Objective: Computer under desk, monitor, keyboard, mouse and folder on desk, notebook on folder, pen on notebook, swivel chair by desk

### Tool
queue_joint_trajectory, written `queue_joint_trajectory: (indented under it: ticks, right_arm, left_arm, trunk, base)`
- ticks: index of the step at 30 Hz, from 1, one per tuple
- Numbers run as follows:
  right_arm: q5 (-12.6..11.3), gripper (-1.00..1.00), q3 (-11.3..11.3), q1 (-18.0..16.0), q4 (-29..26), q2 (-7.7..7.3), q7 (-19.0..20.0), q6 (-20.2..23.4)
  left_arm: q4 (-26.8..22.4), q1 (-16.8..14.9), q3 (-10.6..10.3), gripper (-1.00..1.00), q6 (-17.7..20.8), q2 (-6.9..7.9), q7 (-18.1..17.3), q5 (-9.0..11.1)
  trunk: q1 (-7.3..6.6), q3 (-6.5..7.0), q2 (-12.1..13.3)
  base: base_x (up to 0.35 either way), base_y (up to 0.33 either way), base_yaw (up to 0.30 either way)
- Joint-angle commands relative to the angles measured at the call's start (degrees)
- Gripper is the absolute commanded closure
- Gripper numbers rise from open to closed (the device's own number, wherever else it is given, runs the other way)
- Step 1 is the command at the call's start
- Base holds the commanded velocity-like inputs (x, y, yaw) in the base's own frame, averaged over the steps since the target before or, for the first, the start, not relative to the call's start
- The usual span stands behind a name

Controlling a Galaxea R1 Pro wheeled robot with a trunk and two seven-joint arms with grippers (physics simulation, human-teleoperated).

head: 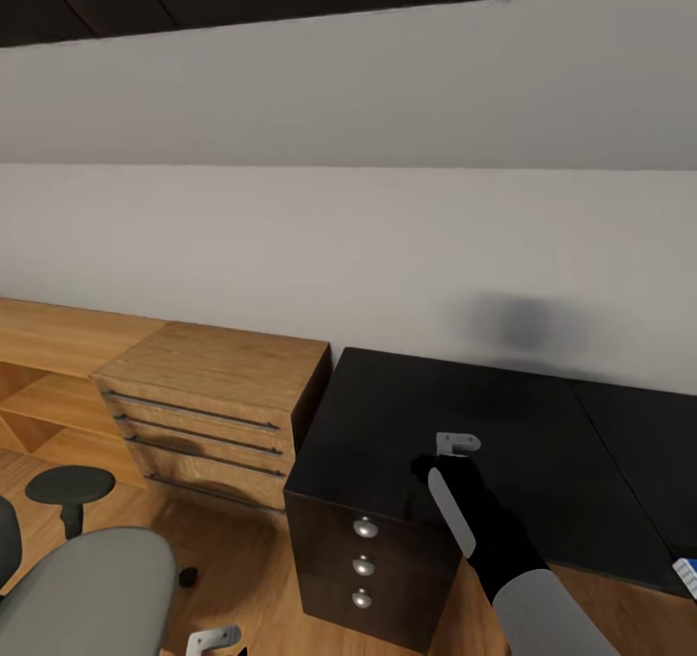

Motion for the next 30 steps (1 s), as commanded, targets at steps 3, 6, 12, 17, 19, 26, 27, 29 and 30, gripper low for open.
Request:
queue_joint_trajectory:
  ticks: [3, 6, 12, 17, 19, 26, 27, 29, 30]
  right_arm:
    - [-0.6, -1.0, 0.13, -0.04, -0.05, -0.06, -0.58, 0.1]
    - [-0.6, -1.0, 0.13, -0.04, -0.05, -0.08, -0.59, 0.09]
    - [-0.58, -1.0, 0.09, -0.04, -0.04, -0.09, -0.6, 0.07]
    - [-0.58, -1.0, 0.06, -0.04, -0.04, -0.09, -0.6, 0.08]
    - [-0.54, -1.0, 0.06, -0.04, -0.04, -0.09, -0.6, 0.09]
    - [-0.51, -1.0, 0.05, -0.04, 0.03, -0.09, -0.6, 0.08]
    - [-0.51, -1.0, 0.05, -0.04, 0.03, -0.09, -0.6, 0.07]
    - [-0.51, -1.0, 0.05, -0.04, 0.04, -0.09, -0.6, 0.08]
    - [-0.51, -1.0, 0.05, -0.04, 0.04, -0.09, -0.6, 0.07]
  left_arm:
    - [-0.11, -0.03, 0.48, -1.0, -0.08, -0.01, -0.41, -0.26]
    - [-0.11, -0.03, 0.48, -1.0, -0.08, 0.0, -0.41, -0.26]
    - [-0.11, -0.03, 0.48, -1.0, -0.08, 0.0, -0.41, -0.26]
    - [-0.11, -0.03, 0.48, -1.0, -0.08, 0.0, -0.41, -0.26]
    - [-0.11, -0.03, 0.48, -1.0, -0.08, 0.0, -0.41, -0.26]
    - [-0.11, -0.03, 0.48, -1.0, -0.08, 0.0, -0.41, -0.26]
    - [-0.11, -0.03, 0.48, -1.0, -0.08, 0.0, -0.41, -0.26]
    - [-0.11, -0.03, 0.48, -1.0, -0.08, 0.0, -0.41, -0.26]
    - [-0.11, -0.03, 0.52, -1.0, -0.08, 0.0, -0.41, -0.26]
  trunk:
    - [0.66, -0.6, -1.25]
    - [1.32, -1.14, -2.46]
    - [2.64, -2.22, -4.86]
    - [3.74, -3.12, -6.87]
    - [4.18, -3.48, -7.67]
    - [5.72, -4.73, -10.48]
    - [5.94, -4.91, -10.88]
    - [6.38, -5.27, -11.68]
    - [6.59, -5.45, -12.08]
  base:
    - [0.0, 0.0, 0.0]
    - [0.0, 0.0, 0.0]
    - [0.0, 0.0, 0.0]
    - [0.0, 0.0, 0.0]
    - [0.0, 0.0, 0.0]
    - [0.0, 0.0, 0.0]
    - [0.0, 0.0, 0.0]
    - [0.0, 0.0, 0.0]
    - [0.0, 0.0, 0.0]
